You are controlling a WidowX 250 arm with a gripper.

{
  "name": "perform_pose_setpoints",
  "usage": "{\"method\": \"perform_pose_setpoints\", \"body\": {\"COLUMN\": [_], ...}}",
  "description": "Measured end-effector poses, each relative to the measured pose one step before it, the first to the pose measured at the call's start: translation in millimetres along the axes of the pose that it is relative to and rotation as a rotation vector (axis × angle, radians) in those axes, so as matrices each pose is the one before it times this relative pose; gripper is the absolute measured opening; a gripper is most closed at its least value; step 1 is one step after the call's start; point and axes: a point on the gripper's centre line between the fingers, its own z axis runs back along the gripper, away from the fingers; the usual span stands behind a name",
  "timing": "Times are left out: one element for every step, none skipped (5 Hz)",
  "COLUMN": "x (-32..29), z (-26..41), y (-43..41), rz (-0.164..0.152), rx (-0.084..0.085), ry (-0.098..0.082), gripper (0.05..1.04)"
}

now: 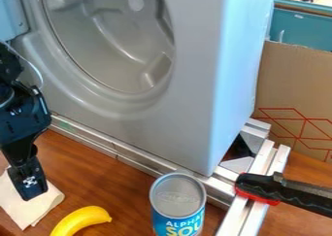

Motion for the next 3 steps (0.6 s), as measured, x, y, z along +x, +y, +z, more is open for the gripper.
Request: {"method": "perform_pose_setpoints", "body": {"x": [-1.2, 10.85, 13.04], "z": [-1.46, -8.68, -10.58], "y": [-0.96, -29.08, -31.35], "rz": [0.0035, -0.0745, -0.0815], "rx": [-0.0059, -0.039, -0.0312], "ry": [0.0047, -0.0144, -0.003], "gripper": [1.005, 1.005, 1.005]}}
